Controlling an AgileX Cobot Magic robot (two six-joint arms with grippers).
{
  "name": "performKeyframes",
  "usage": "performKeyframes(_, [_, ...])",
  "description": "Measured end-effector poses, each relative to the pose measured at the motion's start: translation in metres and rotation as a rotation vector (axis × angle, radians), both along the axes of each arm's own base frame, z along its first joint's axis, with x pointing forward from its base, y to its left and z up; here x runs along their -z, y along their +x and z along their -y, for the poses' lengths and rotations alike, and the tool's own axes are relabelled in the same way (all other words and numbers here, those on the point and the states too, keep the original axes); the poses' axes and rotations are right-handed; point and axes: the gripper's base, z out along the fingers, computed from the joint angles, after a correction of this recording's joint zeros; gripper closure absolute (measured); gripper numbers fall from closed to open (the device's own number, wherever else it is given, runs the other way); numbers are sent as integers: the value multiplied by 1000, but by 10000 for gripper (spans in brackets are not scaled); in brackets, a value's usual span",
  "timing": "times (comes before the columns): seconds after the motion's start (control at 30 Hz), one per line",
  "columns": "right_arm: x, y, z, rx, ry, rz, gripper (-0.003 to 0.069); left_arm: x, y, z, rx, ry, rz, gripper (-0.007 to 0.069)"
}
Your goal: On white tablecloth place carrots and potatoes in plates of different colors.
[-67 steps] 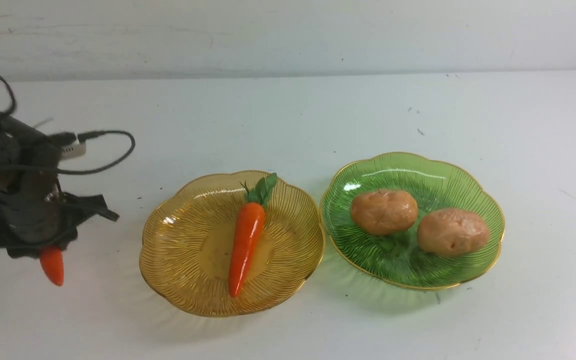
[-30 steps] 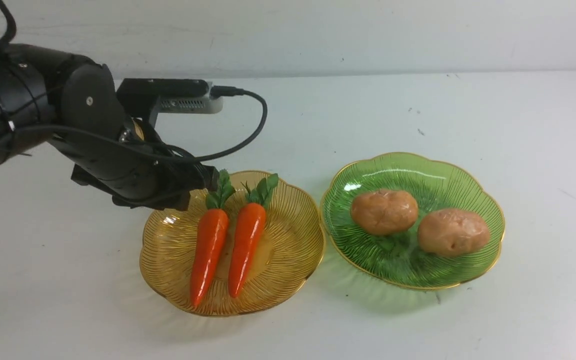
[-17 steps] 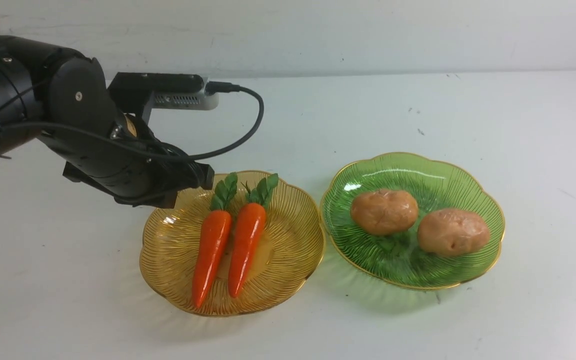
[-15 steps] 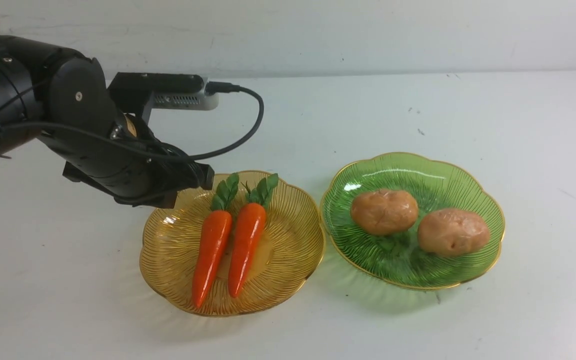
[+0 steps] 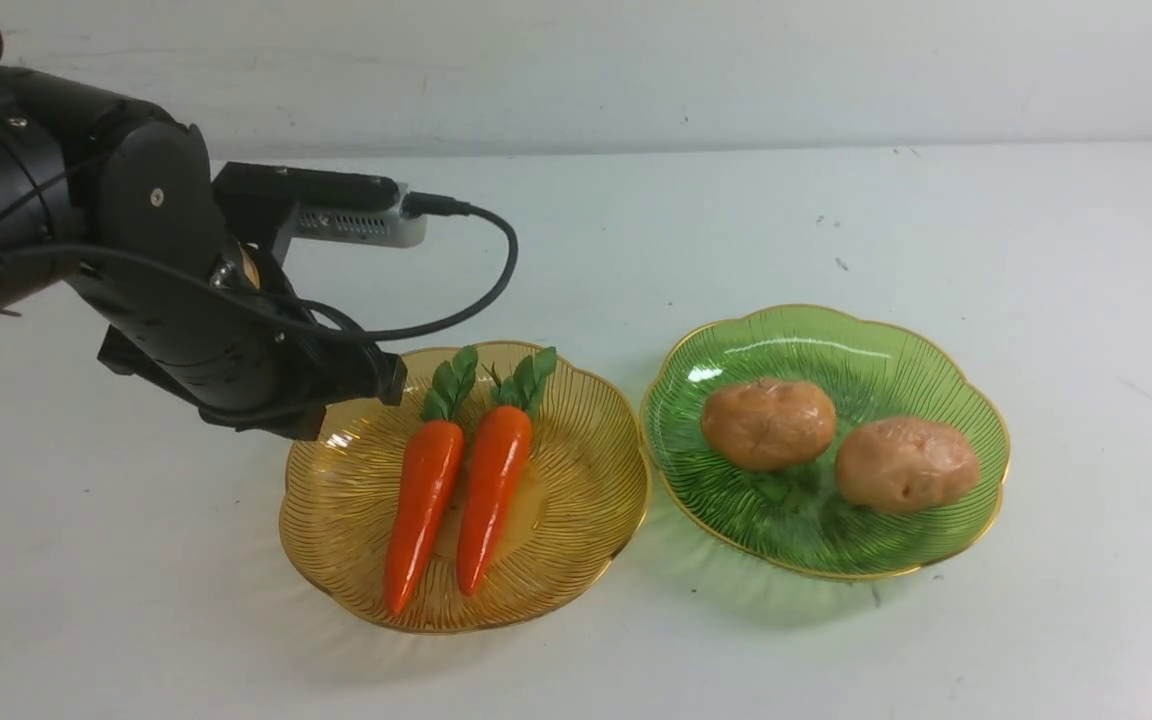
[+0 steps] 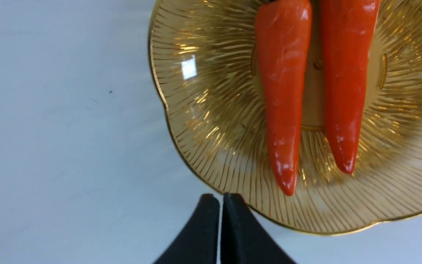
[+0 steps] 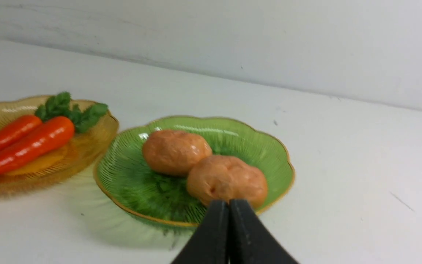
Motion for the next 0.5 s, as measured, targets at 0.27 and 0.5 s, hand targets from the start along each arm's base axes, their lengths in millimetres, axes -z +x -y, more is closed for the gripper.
performKeyframes(0.27, [5, 1, 1, 23, 11, 9, 674, -60, -55, -28, -10, 67, 103, 628])
performKeyframes(0.5, [5, 2, 4, 86, 11, 10, 674, -109, -137, -62, -43, 58, 311, 628])
